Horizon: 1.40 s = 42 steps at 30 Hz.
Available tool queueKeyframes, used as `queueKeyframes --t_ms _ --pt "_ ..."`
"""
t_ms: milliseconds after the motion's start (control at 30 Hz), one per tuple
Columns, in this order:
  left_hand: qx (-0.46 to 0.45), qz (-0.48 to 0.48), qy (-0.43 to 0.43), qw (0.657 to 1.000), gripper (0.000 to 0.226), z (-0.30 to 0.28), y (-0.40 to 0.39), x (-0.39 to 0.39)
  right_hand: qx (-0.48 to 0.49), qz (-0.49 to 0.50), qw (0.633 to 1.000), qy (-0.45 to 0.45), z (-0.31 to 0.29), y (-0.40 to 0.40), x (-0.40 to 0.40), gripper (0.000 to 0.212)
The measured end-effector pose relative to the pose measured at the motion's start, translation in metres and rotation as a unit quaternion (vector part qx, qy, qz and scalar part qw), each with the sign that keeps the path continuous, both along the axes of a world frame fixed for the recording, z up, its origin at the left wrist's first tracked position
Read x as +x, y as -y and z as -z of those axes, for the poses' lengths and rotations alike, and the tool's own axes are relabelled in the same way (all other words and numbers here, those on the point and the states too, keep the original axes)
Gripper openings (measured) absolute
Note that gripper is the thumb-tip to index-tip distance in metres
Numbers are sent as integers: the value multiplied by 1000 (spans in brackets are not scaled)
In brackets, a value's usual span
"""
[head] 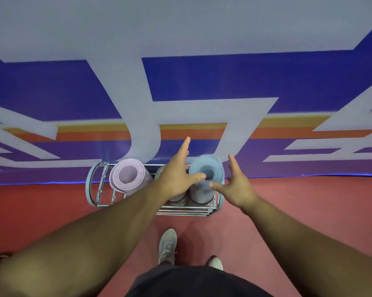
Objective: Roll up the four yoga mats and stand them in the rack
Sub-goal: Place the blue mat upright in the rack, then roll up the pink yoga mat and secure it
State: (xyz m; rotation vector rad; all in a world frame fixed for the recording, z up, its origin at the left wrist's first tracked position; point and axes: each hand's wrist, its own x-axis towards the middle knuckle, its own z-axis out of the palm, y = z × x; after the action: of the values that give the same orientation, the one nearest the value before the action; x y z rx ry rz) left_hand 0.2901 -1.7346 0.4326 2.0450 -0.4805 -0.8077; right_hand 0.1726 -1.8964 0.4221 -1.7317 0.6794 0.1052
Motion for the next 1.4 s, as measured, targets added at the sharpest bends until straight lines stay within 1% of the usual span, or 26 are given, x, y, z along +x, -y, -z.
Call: queueKeyframes --t_ms 67,133,200,367,467,533,600,633,733,800,867,933,1000,1100,1167,1200,1267,1333,1400 --pt "14 -19 4 1000 111 2 3 -8 -18 -13 1000 -14 -1 2 -5 103" --pt "17 -42 -3 999 103 3 2 -19 -44 -26 999 -9 -1 3 -11 85" --pt "22 -56 -8 998 96 7 -6 -32 -63 -37 997 -6 1 2 -18 77" --pt "54 -94 2 994 83 15 -41 -65 -49 -59 997 -17 13 -8 -35 76" --pt "53 -143 -19 988 79 24 -64 -93 -55 -88 994 -41 20 -20 -44 74" --pt "49 -169 -34 984 80 31 -85 -114 -64 -105 990 -72 26 -32 -50 76" --pt "44 -186 -43 981 83 34 -111 -134 -99 -136 982 -80 27 -54 -54 77" --pt "43 -192 -48 979 81 31 -124 -141 -111 -154 979 -76 26 -68 -56 77" --pt "40 -227 -40 972 62 24 -171 -154 -120 -201 971 -50 21 -117 -54 72" --pt "45 -267 -22 962 61 18 -213 -162 -130 -245 961 -24 22 -160 -47 66" --pt "33 -321 -26 946 64 7 -266 -175 -135 -306 942 -6 15 -217 -39 63" --pt "46 -370 -16 928 67 -1 -328 -194 -134 -356 925 -1 11 -286 -32 60" --pt "69 -417 11 906 66 -7 -400 -220 -144 -397 906 25 13 -366 -34 65" --pt "128 -457 24 880 66 -15 -518 -274 -167 -481 859 55 13 -499 -58 69" --pt "179 -484 26 856 63 -20 -599 -318 -154 -547 820 72 7 -587 -87 70" --pt "191 -514 22 836 61 -23 -636 -340 -143 -577 800 79 12 -629 -101 71" --pt "197 -591 3 783 56 -28 -702 -381 -129 -639 754 83 9 -704 -126 72" --pt "185 -657 -19 730 52 -30 -752 -417 -121 -676 723 74 7 -766 -147 71" --pt "168 -700 -28 693 49 -29 -792 -443 -116 -709 692 71 6 -821 -160 70"
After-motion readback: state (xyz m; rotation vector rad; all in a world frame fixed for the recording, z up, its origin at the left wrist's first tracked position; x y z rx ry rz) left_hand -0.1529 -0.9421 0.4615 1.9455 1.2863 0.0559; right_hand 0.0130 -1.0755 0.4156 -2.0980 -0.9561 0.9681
